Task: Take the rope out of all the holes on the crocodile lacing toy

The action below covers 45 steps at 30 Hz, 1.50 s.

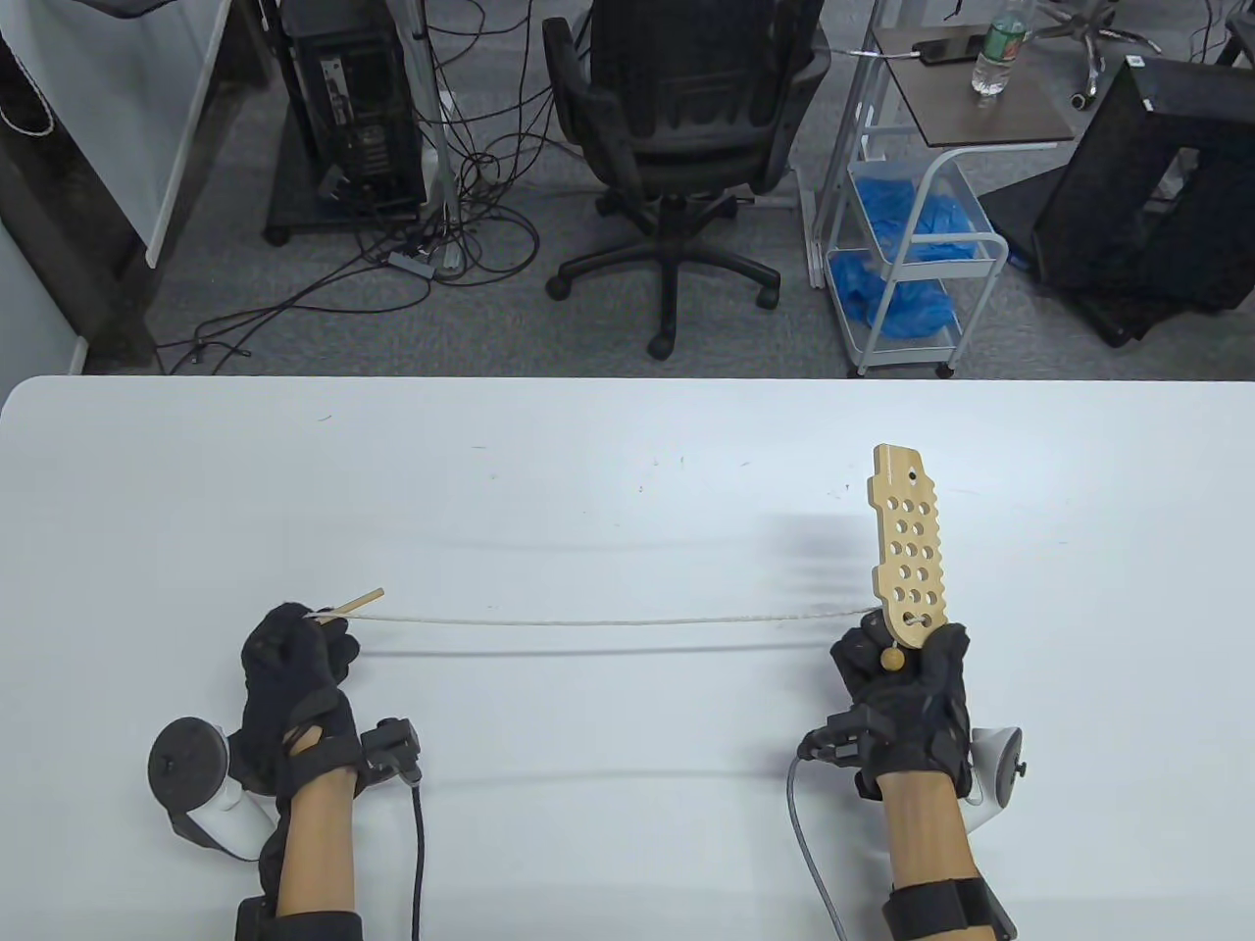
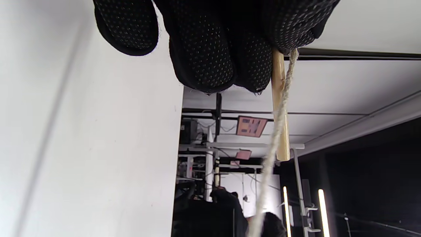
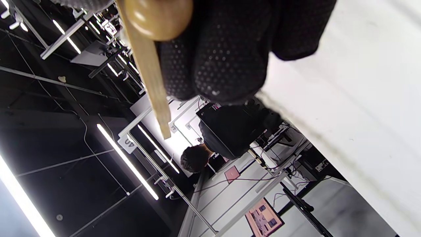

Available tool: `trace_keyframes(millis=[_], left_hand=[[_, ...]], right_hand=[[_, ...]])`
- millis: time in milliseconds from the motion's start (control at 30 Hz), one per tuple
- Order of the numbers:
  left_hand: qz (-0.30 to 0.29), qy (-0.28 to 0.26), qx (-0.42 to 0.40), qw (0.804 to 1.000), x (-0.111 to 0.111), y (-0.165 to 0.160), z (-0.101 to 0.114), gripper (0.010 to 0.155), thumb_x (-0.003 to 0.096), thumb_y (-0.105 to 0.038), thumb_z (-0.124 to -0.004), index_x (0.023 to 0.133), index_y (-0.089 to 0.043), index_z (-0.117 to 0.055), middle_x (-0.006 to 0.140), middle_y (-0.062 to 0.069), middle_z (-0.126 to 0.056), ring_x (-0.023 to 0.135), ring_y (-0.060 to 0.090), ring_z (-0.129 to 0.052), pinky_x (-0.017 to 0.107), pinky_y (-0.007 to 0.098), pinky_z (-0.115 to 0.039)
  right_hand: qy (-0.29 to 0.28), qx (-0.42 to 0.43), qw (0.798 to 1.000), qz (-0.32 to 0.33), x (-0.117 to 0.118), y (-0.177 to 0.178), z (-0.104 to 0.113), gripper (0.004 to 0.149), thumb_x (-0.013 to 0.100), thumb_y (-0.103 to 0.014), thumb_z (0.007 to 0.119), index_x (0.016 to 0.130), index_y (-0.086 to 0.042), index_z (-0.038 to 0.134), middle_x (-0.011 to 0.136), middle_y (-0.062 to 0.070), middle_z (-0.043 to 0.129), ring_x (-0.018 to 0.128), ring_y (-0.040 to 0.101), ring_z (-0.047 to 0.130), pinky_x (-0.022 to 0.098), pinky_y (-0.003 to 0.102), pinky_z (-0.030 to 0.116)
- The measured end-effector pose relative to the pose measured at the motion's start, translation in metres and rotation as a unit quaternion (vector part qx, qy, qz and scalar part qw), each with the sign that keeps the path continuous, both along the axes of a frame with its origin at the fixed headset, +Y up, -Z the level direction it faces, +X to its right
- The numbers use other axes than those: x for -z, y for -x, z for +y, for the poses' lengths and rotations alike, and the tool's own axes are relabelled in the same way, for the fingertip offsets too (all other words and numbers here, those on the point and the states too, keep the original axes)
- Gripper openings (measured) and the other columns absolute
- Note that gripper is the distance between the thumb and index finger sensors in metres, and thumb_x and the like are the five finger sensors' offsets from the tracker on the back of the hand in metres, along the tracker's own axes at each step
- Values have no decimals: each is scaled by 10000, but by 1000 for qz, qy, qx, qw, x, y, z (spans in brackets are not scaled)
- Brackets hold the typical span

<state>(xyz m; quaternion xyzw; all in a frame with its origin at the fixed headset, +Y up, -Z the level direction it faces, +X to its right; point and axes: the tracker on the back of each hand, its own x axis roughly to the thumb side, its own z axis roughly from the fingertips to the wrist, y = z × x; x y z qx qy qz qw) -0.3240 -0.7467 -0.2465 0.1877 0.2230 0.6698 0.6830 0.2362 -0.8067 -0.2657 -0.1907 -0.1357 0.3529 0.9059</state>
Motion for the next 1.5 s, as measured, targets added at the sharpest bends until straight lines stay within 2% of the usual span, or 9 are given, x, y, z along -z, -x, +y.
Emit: trace_keyframes(millis=[33, 67, 233, 367, 500, 667, 833, 1133, 1500], left_hand=[[-3, 0, 6, 1000, 1, -2, 1, 423, 530, -454, -740, 949, -411, -706, 754, -109, -969, 639, 94, -975, 645, 489, -772], [-7, -2, 14, 1000, 2, -5, 2, 430, 518, -409, -776, 944, -409, -717, 746, -105, -975, 630, 99, -979, 640, 491, -774], [-69, -5, 29, 997, 9, -21, 7, 428, 516, -407, -777, 941, -403, -730, 751, -94, -979, 636, 114, -979, 638, 503, -769], [-85, -8, 70, 994, 10, -36, 12, 422, 504, -399, -791, 925, -397, -756, 741, -82, -992, 625, 124, -987, 629, 510, -773], [-130, -11, 123, 984, 14, -55, 16, 426, 499, -365, -812, 922, -384, -765, 762, -68, -997, 645, 141, -990, 627, 522, -773], [-192, -25, 171, 966, 15, -88, 22, 431, 487, -343, -832, 914, -371, -782, 772, -57, -1007, 653, 155, -998, 620, 534, -775], [-250, -43, 204, 946, 12, -120, 23, 425, 476, -362, -843, 899, -368, -802, 750, -65, -1027, 634, 147, -1013, 614, 532, -786], [-324, -64, 150, 932, 7, -152, 21, 416, 475, -387, -841, 889, -368, -813, 718, -71, -1036, 572, 119, -1016, 590, 499, -809], [-385, -72, 49, 919, 10, -158, 13, 422, 482, -355, -823, 902, -362, -783, 779, -64, -1011, 627, 127, -999, 615, 515, -790]], right_hand=[[-1, -10, 1000, 6, 0, 2, 1, 535, 468, -481, 631, 790, -69, 742, 624, 139, 947, 461, 267, 990, 512, 555, 751], [-1, -24, 1000, 15, 2, 4, 2, 538, 463, -479, 633, 782, -63, 750, 611, 141, 952, 449, 267, 991, 507, 556, 753], [-12, -63, 996, 61, 5, 19, 8, 543, 448, -479, 642, 744, -47, 788, 548, 144, 975, 383, 263, 999, 478, 561, 764], [-19, -108, 989, 96, 4, 31, 17, 541, 447, -479, 651, 719, -39, 811, 506, 144, 986, 339, 258, 998, 466, 561, 770], [-27, -154, 980, 123, 3, 43, 24, 539, 445, -484, 663, 694, -39, 835, 468, 137, 995, 301, 252, 997, 459, 561, 773], [-39, -169, 973, 153, -2, 62, 30, 533, 443, -487, 684, 681, -39, 847, 450, 140, 999, 283, 253, 996, 453, 563, 774], [-62, -168, 957, 228, -5, 88, 34, 531, 443, -482, 680, 681, -37, 847, 451, 141, 1000, 284, 257, 997, 451, 566, 773], [-101, -177, 932, 301, -18, 131, 43, 533, 432, -476, 680, 671, -34, 857, 440, 146, 1005, 272, 264, 998, 438, 573, 774], [-96, -176, 930, 309, -23, 138, 42, 531, 428, -483, 694, 665, -40, 868, 436, 147, 1009, 272, 267, 999, 439, 573, 774]])
